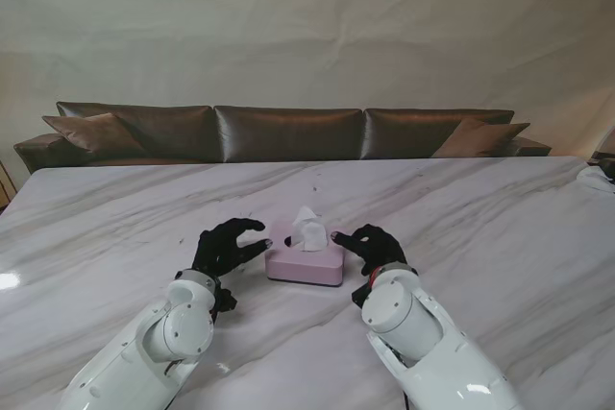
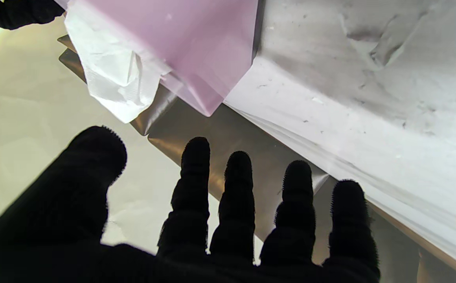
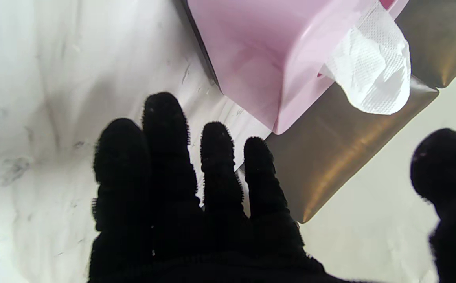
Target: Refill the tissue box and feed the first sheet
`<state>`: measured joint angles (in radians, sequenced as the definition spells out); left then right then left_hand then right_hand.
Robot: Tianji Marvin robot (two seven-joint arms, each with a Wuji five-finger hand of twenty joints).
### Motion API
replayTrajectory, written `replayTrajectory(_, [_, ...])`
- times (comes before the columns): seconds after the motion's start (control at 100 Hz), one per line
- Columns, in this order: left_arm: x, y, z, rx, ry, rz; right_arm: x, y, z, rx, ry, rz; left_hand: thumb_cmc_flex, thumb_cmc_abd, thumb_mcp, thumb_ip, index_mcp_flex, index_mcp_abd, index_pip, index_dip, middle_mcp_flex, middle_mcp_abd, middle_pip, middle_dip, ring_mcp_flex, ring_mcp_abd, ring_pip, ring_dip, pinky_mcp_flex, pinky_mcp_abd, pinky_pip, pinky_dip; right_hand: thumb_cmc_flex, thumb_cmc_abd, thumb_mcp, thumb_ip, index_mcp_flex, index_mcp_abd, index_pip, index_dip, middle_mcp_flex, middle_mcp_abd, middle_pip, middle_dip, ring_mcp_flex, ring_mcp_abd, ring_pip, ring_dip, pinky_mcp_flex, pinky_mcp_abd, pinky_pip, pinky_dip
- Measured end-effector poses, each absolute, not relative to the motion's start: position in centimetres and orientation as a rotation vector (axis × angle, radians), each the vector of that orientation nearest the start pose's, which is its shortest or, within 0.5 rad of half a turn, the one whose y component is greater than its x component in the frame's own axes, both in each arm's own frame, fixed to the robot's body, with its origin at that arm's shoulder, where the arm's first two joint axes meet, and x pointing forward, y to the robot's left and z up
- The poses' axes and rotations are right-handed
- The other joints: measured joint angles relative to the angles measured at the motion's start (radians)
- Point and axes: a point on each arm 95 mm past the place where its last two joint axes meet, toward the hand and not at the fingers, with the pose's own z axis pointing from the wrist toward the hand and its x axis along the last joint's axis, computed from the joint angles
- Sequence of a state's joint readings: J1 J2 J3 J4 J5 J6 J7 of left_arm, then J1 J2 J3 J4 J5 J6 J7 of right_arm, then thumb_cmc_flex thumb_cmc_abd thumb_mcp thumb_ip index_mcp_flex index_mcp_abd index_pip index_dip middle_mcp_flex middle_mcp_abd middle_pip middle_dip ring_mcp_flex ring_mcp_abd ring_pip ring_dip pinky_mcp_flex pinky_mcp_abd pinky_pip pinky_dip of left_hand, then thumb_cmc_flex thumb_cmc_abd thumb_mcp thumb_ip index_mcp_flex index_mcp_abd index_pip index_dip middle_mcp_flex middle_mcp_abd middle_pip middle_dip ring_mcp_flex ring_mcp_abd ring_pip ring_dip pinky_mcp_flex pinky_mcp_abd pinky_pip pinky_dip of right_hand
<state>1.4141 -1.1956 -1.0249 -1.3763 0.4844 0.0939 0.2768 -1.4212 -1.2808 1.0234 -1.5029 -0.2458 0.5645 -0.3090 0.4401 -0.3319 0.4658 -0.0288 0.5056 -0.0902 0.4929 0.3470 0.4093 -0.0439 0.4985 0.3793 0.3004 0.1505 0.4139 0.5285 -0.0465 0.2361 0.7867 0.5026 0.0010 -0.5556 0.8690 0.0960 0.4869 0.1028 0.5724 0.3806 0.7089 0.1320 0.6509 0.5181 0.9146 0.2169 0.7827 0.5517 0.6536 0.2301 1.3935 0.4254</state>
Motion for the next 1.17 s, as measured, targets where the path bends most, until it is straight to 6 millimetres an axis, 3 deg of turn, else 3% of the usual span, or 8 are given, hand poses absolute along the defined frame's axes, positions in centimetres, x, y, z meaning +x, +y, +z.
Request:
replayTrajectory(0.14, [42.3, -3.7, -35.0, -1.629, 1.082, -1.716, 41.8, 5.8, -34.3, 2.051, 0.794, 1.442, -0.003, 0.0, -0.061, 0.0, -0.024, 0.0, -0.039, -0.024, -0.036, 0.0, -0.036, -0.031, -0.055, 0.005, -0.047, -0.047, -0.011, 0.001, 0.0, -0.027, -0.054, 0.017, 0.016, -0.001, -0.072, -0.032, -0.005, -0.045, -0.127, 0.0, -0.079, -0.077, -0.18, 0.011, -0.133, -0.048, -0.092, -0.008, -0.081, 0.001])
replayTrajectory(0.23, [41.9, -3.3, -34.5, -1.615, 1.081, -1.723, 41.6, 5.4, -34.0, 1.994, 0.815, 1.485, -0.011, 0.0, -0.13, 0.0, -0.046, 0.0, -0.103, -0.058, -0.088, 0.004, -0.113, -0.071, -0.125, 0.026, -0.118, -0.125, -0.013, 0.011, 0.0, -0.117, -0.074, 0.019, 0.015, -0.004, -0.098, -0.119, -0.032, -0.089, -0.201, -0.003, -0.146, -0.141, -0.323, 0.007, -0.263, -0.133, -0.178, -0.028, -0.185, 0.0])
replayTrajectory(0.35, [41.4, -2.7, -33.8, -1.561, 1.122, -1.817, 41.2, 5.0, -33.6, 1.897, 0.865, 1.592, -0.012, 0.01, -0.251, 0.0, -0.064, -0.021, -0.191, -0.112, -0.134, 0.006, -0.169, -0.112, -0.176, 0.009, -0.18, -0.234, -0.013, 0.014, 0.0, -0.231, -0.109, 0.048, 0.013, -0.012, -0.12, -0.208, -0.071, -0.129, -0.257, -0.079, -0.201, -0.197, -0.453, -0.068, -0.372, -0.228, -0.283, -0.07, -0.298, -0.022])
replayTrajectory(0.47, [40.9, -2.5, -33.1, -1.488, 1.18, -1.855, 40.8, 4.4, -33.2, 1.753, 0.961, 1.681, -0.014, 0.024, -0.312, 0.0, -0.064, -0.037, -0.231, -0.142, -0.134, 0.005, -0.194, -0.129, -0.178, -0.023, -0.2, -0.259, -0.013, 0.014, 0.0, -0.27, -0.122, 0.05, 0.018, -0.012, -0.119, -0.254, -0.084, -0.135, -0.261, -0.123, -0.207, -0.216, -0.49, -0.132, -0.419, -0.269, -0.333, -0.101, -0.367, -0.041])
replayTrajectory(0.62, [40.1, -2.4, -32.0, -1.427, 1.291, -1.844, 40.3, 3.7, -32.9, 1.582, 1.043, 1.748, -0.025, 0.035, -0.356, 0.0, -0.064, -0.038, -0.267, -0.156, -0.134, -0.011, -0.212, -0.143, -0.178, -0.045, -0.2, -0.27, -0.013, 0.014, 0.0, -0.271, -0.123, 0.058, 0.017, -0.012, -0.118, -0.284, -0.084, -0.135, -0.261, -0.162, -0.207, -0.23, -0.511, -0.195, -0.467, -0.297, -0.373, -0.143, -0.426, -0.08])
replayTrajectory(0.75, [39.6, -2.3, -31.3, -1.374, 1.329, -1.879, 39.6, 2.7, -32.7, 1.487, 1.127, 1.74, -0.035, 0.06, -0.438, 0.0, -0.076, -0.053, -0.331, -0.183, -0.134, -0.03, -0.251, -0.163, -0.185, -0.07, -0.248, -0.31, -0.012, 0.01, 0.0, -0.328, -0.139, 0.074, 0.016, -0.023, -0.118, -0.292, -0.096, -0.135, -0.261, -0.181, -0.218, -0.242, -0.529, -0.215, -0.497, -0.318, -0.412, -0.165, -0.476, -0.109])
replayTrajectory(0.87, [39.1, -2.1, -30.9, -1.354, 1.369, -1.878, 38.7, 2.2, -32.3, 1.462, 1.181, 1.761, -0.035, 0.06, -0.449, 0.0, -0.087, -0.065, -0.371, -0.203, -0.135, -0.037, -0.277, -0.179, -0.185, -0.086, -0.276, -0.322, -0.011, 0.007, 0.0, -0.391, -0.145, 0.083, 0.012, -0.034, -0.118, -0.292, -0.109, -0.135, -0.261, -0.192, -0.23, -0.252, -0.53, -0.232, -0.51, -0.323, -0.433, -0.177, -0.501, -0.133])
replayTrajectory(1.17, [38.9, -2.0, -30.9, -1.323, 1.393, -1.861, 38.0, 1.8, -32.5, 1.44, 1.216, 1.746, -0.035, 0.06, -0.449, -0.001, -0.087, -0.066, -0.386, -0.207, -0.135, -0.055, -0.282, -0.182, -0.185, -0.091, -0.278, -0.329, -0.009, -0.003, 0.0, -0.396, -0.145, 0.083, 0.012, -0.036, -0.118, -0.293, -0.109, -0.135, -0.261, -0.199, -0.23, -0.253, -0.53, -0.233, -0.511, -0.331, -0.433, -0.178, -0.505, -0.146])
